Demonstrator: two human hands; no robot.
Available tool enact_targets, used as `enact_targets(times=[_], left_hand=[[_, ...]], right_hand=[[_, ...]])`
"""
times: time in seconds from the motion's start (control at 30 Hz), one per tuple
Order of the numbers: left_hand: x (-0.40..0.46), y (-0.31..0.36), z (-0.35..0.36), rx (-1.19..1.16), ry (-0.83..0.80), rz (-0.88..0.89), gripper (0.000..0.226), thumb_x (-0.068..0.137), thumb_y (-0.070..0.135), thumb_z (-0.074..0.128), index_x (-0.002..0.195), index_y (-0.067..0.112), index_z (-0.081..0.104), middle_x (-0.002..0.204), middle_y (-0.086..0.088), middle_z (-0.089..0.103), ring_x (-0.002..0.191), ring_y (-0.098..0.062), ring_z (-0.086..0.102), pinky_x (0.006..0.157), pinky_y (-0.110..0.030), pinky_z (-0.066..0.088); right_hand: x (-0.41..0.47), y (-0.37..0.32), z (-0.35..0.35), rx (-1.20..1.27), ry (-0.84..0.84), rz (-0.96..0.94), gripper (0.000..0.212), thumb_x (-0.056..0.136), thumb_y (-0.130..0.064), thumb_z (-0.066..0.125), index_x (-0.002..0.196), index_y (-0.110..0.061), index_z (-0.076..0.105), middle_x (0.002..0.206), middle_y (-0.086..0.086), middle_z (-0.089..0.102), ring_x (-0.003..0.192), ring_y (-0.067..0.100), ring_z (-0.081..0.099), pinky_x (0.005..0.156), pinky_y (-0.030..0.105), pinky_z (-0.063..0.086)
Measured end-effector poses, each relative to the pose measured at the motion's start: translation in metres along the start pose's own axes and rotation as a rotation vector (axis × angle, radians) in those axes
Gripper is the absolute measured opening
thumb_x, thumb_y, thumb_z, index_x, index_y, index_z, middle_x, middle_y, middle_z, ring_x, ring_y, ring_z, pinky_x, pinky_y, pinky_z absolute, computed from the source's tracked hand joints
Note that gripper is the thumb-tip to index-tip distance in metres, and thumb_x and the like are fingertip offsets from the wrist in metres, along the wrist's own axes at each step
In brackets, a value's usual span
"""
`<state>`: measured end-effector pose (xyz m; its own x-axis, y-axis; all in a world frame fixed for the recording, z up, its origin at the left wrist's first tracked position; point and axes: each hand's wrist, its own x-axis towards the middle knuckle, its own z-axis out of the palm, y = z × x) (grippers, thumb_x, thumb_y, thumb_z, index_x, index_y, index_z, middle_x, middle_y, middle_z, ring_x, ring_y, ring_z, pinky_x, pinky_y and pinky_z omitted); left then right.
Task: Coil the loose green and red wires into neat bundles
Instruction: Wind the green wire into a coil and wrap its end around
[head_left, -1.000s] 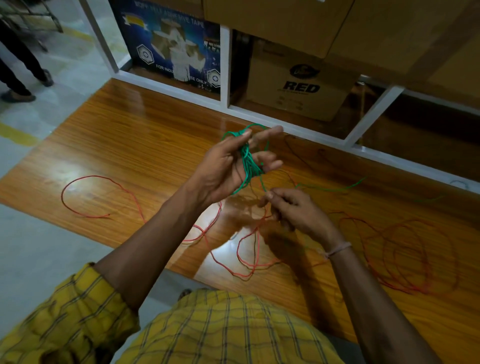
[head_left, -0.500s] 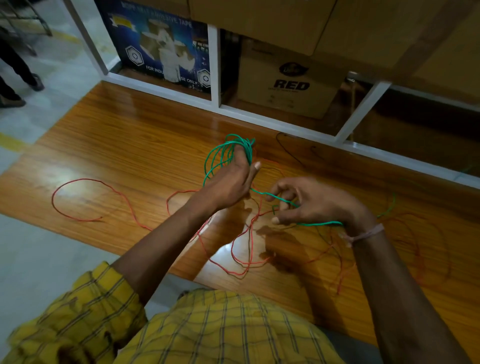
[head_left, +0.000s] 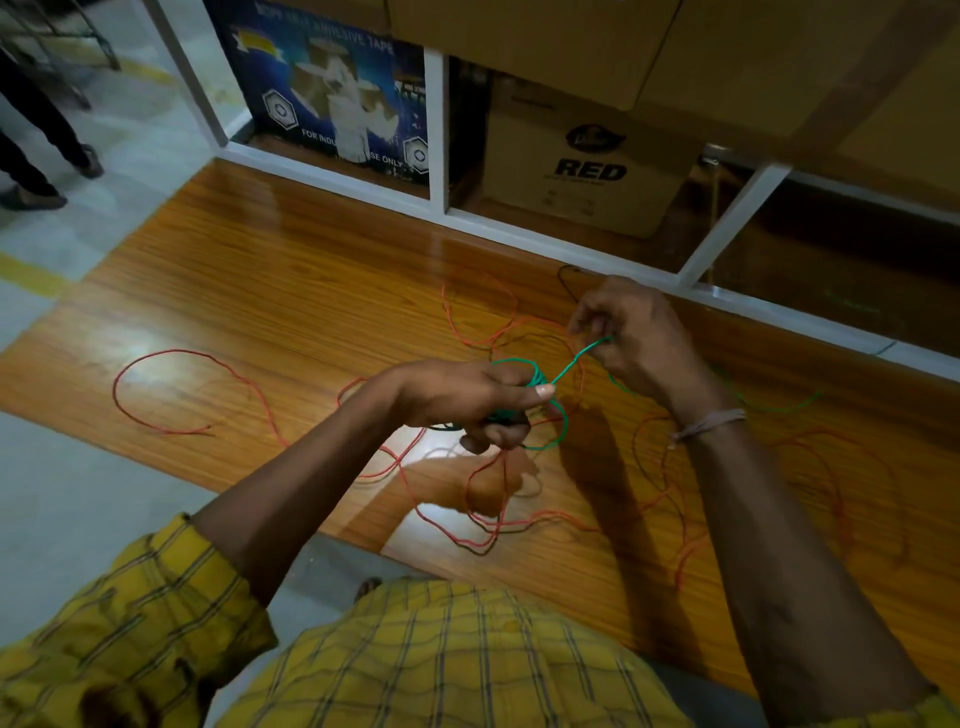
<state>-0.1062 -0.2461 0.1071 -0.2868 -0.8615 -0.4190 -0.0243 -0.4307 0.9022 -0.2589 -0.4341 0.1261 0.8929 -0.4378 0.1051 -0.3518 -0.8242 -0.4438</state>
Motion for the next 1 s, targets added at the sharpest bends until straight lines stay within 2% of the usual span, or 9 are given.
enact_targets(times=[0.1, 0.17, 0.3, 0.43, 0.57, 0.73, 0.87, 0.93, 1.0], left_hand=[[-0.007, 0.001, 0.001, -0.206, -0.121, 0.091, 0.037, 0.115, 0.033, 0.038, 0.136, 0.006, 0.052, 0.064, -0.004, 0.03, 0.049, -0.012, 0.009, 0.041, -0.019, 0.018], [-0.014, 0.003, -0.003, -0.325, -0.169, 0.173, 0.043, 0.112, 0.032, 0.045, 0.131, -0.005, 0.053, 0.062, -0.004, 0.025, 0.045, -0.01, 0.006, 0.04, -0.021, 0.014], [-0.025, 0.005, -0.013, -0.588, -0.171, 0.244, 0.037, 0.111, 0.023, 0.04, 0.141, 0.004, 0.035, 0.056, 0.004, 0.031, 0.037, -0.005, 0.011, 0.038, -0.019, 0.017], [-0.028, 0.004, -0.021, -0.871, -0.224, 0.401, 0.041, 0.11, 0.024, 0.047, 0.139, -0.003, 0.056, 0.061, 0.006, 0.03, 0.038, -0.004, 0.023, 0.041, -0.021, 0.024], [-0.019, 0.011, -0.025, -1.027, -0.047, 0.479, 0.051, 0.11, 0.034, 0.042, 0.142, -0.004, 0.052, 0.057, 0.004, 0.04, 0.038, -0.006, 0.02, 0.042, -0.02, 0.023], [0.002, 0.007, -0.03, -1.201, 0.161, 0.588, 0.045, 0.115, 0.036, 0.032, 0.129, -0.004, 0.048, 0.071, 0.005, 0.054, 0.04, -0.007, 0.018, 0.044, -0.019, 0.023], [0.012, 0.009, -0.029, -1.218, 0.32, 0.616, 0.047, 0.116, 0.031, 0.034, 0.102, -0.001, 0.065, 0.1, -0.007, 0.071, 0.04, -0.005, 0.036, 0.048, -0.019, 0.032], [0.017, 0.013, -0.026, -1.182, 0.413, 0.616, 0.049, 0.115, 0.025, 0.034, 0.101, -0.003, 0.072, 0.109, -0.01, 0.073, 0.045, -0.005, 0.044, 0.052, -0.02, 0.036], [0.021, 0.016, -0.024, -1.093, 0.507, 0.612, 0.042, 0.116, 0.022, 0.032, 0.116, -0.006, 0.064, 0.109, -0.01, 0.075, 0.052, -0.007, 0.054, 0.054, -0.021, 0.043]], right_hand=[[0.002, 0.01, 0.008, 0.02, 0.058, 0.018, 0.024, 0.072, -0.004, 0.09, 0.082, -0.019, 0.074, 0.082, -0.001, 0.057, 0.072, 0.019, 0.057, 0.063, 0.037, 0.049], [-0.001, 0.018, 0.016, 0.031, 0.046, 0.057, 0.023, 0.072, -0.014, 0.094, 0.079, -0.022, 0.074, 0.081, 0.0, 0.061, 0.07, 0.021, 0.06, 0.063, 0.039, 0.052], [-0.011, 0.025, 0.034, 0.039, -0.028, 0.207, 0.025, 0.075, -0.029, 0.095, 0.074, -0.025, 0.07, 0.073, -0.003, 0.063, 0.069, 0.019, 0.061, 0.06, 0.035, 0.048], [-0.024, 0.032, 0.048, 0.188, -0.05, 0.34, 0.03, 0.069, -0.03, 0.098, 0.071, -0.021, 0.069, 0.063, -0.002, 0.064, 0.058, 0.014, 0.057, 0.057, 0.031, 0.045], [-0.035, 0.025, 0.063, 0.41, 0.082, 0.392, 0.032, 0.07, -0.033, 0.097, 0.077, -0.026, 0.066, 0.061, -0.001, 0.057, 0.052, 0.013, 0.049, 0.055, 0.031, 0.042], [-0.043, -0.001, 0.072, 0.509, 0.241, 0.222, 0.022, 0.093, -0.023, 0.081, 0.087, -0.016, 0.061, 0.059, -0.001, 0.052, 0.052, 0.01, 0.045, 0.05, 0.029, 0.036], [-0.045, -0.009, 0.079, 0.368, 0.029, 0.082, 0.007, 0.097, -0.017, 0.069, 0.102, -0.019, 0.073, 0.069, -0.004, 0.062, 0.058, 0.001, 0.052, 0.061, 0.027, 0.041], [-0.045, -0.017, 0.08, 0.308, -0.164, 0.037, 0.032, 0.096, -0.013, 0.069, 0.126, -0.022, 0.074, 0.077, -0.003, 0.066, 0.063, 0.001, 0.055, 0.067, 0.024, 0.043], [-0.046, -0.032, 0.076, 0.242, -0.318, -0.015, 0.05, 0.097, -0.012, 0.07, 0.145, -0.026, 0.063, 0.084, -0.004, 0.068, 0.074, 0.008, 0.06, 0.073, 0.023, 0.044]])
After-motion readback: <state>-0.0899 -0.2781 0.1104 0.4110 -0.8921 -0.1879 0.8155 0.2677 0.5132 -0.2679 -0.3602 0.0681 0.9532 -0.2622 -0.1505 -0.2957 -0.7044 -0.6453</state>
